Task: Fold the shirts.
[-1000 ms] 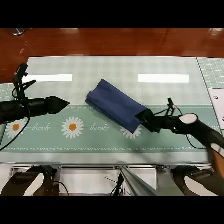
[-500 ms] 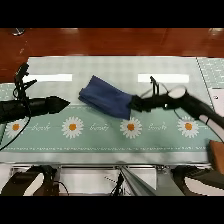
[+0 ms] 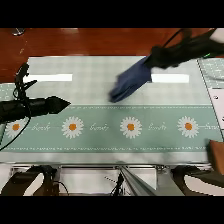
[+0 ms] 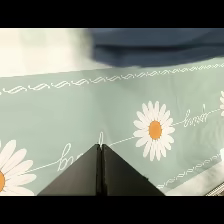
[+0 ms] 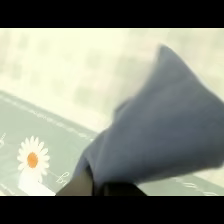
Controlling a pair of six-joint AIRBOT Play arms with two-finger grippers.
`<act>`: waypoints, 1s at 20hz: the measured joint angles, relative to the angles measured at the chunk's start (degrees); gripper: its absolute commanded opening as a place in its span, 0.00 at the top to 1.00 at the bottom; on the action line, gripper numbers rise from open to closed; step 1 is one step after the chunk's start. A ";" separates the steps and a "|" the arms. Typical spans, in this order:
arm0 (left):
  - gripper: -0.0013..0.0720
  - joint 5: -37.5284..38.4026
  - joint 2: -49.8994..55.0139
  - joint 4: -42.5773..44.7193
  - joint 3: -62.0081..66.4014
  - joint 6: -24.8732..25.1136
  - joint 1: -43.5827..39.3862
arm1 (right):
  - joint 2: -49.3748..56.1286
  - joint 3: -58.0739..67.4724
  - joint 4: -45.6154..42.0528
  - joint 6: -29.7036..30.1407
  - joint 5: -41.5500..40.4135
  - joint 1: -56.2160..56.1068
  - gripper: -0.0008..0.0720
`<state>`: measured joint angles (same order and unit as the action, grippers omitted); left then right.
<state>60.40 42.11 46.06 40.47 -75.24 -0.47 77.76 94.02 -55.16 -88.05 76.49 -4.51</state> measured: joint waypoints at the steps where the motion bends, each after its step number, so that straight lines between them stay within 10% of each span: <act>1: 0.95 0.02 0.00 0.00 0.00 0.00 0.00 | -0.42 2.34 -0.66 -0.63 2.47 2.58 0.96; 10: 0.95 0.04 0.00 0.00 0.00 0.00 0.00 | -6.25 10.71 -7.87 -2.89 24.35 37.31 0.96; 20: 0.95 0.04 0.00 0.00 0.00 0.00 0.00 | -23.21 -6.97 -24.96 -3.65 29.44 67.19 0.96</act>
<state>60.45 42.11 46.06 40.47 -75.24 -0.47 54.54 87.05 -80.12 -91.70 105.93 62.67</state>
